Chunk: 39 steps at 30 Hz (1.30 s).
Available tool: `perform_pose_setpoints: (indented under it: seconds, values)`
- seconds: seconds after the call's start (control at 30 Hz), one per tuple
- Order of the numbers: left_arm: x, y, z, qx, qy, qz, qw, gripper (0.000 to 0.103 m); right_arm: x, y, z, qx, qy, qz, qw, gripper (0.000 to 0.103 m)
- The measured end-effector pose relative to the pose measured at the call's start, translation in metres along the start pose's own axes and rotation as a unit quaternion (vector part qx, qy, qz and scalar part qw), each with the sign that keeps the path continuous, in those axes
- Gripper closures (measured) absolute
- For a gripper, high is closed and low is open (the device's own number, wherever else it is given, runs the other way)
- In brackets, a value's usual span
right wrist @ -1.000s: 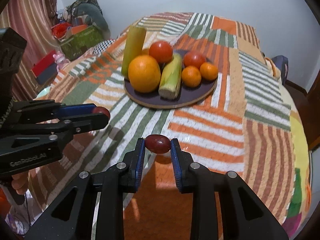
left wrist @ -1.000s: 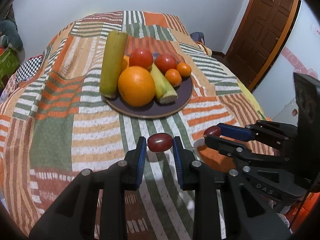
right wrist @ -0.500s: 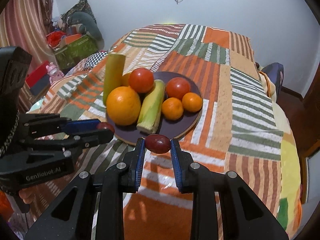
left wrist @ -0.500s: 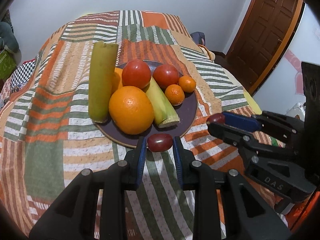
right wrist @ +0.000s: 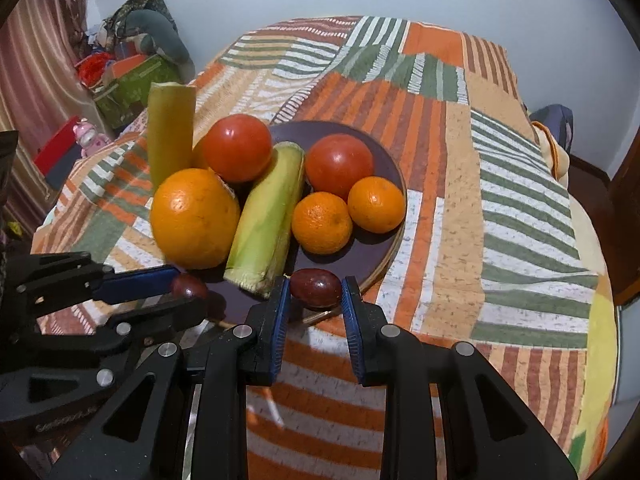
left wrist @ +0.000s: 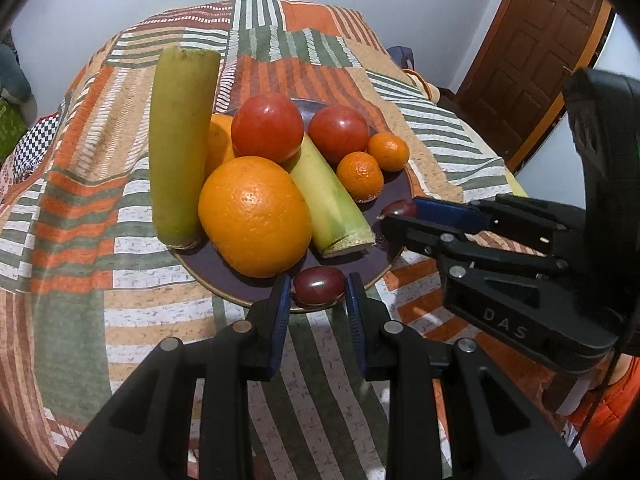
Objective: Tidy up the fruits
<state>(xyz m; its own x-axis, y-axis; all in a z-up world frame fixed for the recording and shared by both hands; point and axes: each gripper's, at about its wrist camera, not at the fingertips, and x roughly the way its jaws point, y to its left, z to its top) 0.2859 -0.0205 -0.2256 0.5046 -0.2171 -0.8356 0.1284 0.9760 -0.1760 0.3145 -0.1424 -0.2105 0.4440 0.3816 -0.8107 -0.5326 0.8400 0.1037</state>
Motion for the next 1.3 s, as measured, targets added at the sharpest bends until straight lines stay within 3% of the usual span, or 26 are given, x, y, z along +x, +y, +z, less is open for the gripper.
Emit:
perform_pose_setpoints:
  seconds: [0.2,0.27,0.33,0.4,0.6,0.77,0.9,1.07,1.3]
  values:
    - [0.006,0.003,0.001,-0.007,0.013,-0.005,0.9999,0.073,0.000,0.002,0.003,-0.007,0.002,-0.006,1.000,0.079]
    - [0.007,0.003,0.000,-0.009,0.016,-0.006,0.9998,0.061,0.000,0.002,0.002,-0.008,0.002,-0.007,1.000,0.078]
    - [0.005,0.002,0.000,-0.008,0.011,-0.004,0.9999,0.057,0.001,0.003,0.003,-0.010,0.003,-0.005,1.000,0.076]
    - [0.001,0.001,-0.001,-0.002,0.004,0.006,1.0000,0.057,0.000,0.003,0.003,-0.011,0.004,-0.007,1.000,0.071]
    - [-0.021,0.003,-0.002,-0.003,-0.017,0.017,0.9997,0.057,-0.014,0.002,0.004,-0.002,-0.012,-0.010,1.000,0.070]
    - [-0.062,0.009,-0.001,-0.013,-0.063,0.031,0.9975,0.057,-0.052,0.005,0.005,0.009,-0.050,-0.007,0.999,0.070]
    - [-0.112,0.009,0.001,-0.019,-0.121,0.042,0.9916,0.057,-0.096,0.015,0.006,0.008,-0.095,-0.008,0.995,0.070]
    - [-0.178,-0.001,-0.003,-0.017,-0.200,0.051,0.9782,0.057,-0.151,0.031,0.004,0.007,-0.159,-0.010,0.987,0.070]
    - [-0.259,-0.026,-0.020,0.004,-0.297,0.065,0.9526,0.057,-0.218,0.055,-0.004,0.005,-0.237,-0.013,0.971,0.070]
